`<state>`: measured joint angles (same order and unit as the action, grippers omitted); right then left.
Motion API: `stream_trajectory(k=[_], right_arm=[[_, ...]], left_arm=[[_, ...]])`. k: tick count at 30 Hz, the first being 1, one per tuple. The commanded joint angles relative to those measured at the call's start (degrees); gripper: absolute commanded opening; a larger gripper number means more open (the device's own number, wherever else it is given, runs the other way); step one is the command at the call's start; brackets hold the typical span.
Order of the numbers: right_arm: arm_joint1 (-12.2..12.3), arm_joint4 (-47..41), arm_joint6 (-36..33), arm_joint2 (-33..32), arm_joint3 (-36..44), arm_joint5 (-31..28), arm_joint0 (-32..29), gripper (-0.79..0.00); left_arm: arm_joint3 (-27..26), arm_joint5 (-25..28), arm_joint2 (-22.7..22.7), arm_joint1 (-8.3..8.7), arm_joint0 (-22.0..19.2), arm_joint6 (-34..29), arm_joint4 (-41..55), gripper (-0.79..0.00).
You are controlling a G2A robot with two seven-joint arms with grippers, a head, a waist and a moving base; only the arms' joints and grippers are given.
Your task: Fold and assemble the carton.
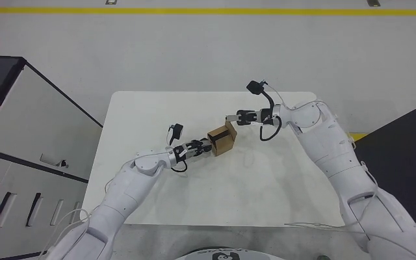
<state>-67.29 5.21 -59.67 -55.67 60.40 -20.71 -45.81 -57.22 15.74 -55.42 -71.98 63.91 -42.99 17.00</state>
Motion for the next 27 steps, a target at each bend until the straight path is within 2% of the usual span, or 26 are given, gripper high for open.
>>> stream_trajectory(k=[1, 3, 7, 12, 27], right_arm=[[0.1, 0.5, -0.1, 0.0, 0.4, 0.1, 0.2, -0.329], [0.2, 0.9, -0.3, -0.3, 0.9, 0.1, 0.4, -0.376], [0.7, 1.7, -1.0, -1.2, 1.7, 0.1, 0.6, -0.366], [0.9, 2.3, -1.9, -1.4, 2.4, 0.3, 0.5, -0.471], [-0.9, 10.7, -3.7, 6.3, 2.0, 3.8, 5.6, -0.489]], left_arm=[[0.2, 0.1, 0.0, -0.07, -0.1, 0.0, 0.0, -0.785], [0.4, 0.2, 0.0, -0.11, -0.2, -0.1, 0.0, -0.785], [0.5, 0.1, -0.1, -0.16, -0.2, -0.1, -0.1, -0.785], [0.4, 0.0, -0.3, -0.2, -0.2, 0.1, -0.2, -0.785], [0.3, -0.5, -0.8, -0.25, 0.0, 0.0, -0.9, -0.785]])
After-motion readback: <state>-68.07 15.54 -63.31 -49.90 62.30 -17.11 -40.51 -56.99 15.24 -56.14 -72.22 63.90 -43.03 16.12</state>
